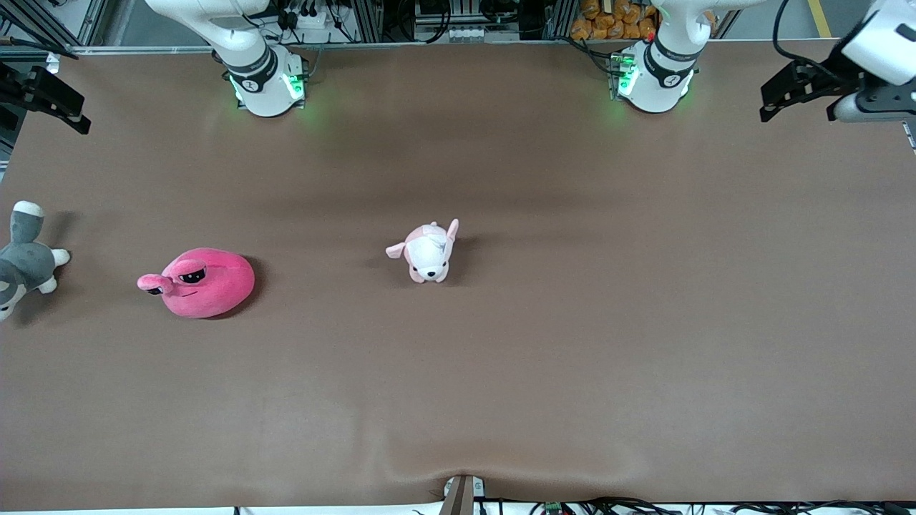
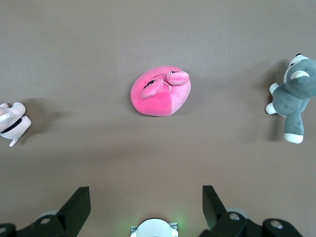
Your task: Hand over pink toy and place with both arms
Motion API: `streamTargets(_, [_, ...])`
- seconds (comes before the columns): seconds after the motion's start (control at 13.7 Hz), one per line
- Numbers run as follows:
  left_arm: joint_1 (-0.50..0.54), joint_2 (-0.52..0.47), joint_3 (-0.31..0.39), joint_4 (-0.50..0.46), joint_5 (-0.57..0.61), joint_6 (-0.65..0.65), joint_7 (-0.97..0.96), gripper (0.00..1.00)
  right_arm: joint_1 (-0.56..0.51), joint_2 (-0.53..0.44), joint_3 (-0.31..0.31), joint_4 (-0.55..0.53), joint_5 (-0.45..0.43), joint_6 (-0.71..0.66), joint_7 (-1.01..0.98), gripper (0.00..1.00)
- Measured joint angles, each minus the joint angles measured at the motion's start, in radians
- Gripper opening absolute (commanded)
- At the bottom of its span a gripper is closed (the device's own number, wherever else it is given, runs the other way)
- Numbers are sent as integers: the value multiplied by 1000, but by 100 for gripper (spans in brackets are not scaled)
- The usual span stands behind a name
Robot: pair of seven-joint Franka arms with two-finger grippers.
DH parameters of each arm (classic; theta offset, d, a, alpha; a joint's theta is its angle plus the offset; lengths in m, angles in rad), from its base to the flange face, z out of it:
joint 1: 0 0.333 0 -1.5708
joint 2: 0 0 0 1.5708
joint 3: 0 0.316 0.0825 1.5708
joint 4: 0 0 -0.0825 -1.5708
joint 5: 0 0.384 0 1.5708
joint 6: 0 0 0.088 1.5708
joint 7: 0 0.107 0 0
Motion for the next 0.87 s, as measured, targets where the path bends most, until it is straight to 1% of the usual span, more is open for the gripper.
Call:
streamTargets(0.22, [11,6,0,1,-1,6,0,100,0,1,0,0,0,0,0,100])
streamTargets(0.66, [13,71,0,52,-1,17,0,100,0,5,0,0,0,0,0,100])
streamTargets(0.87, [14,73,0,62,-1,17,-1,100,0,5,0,0,0,0,0,100])
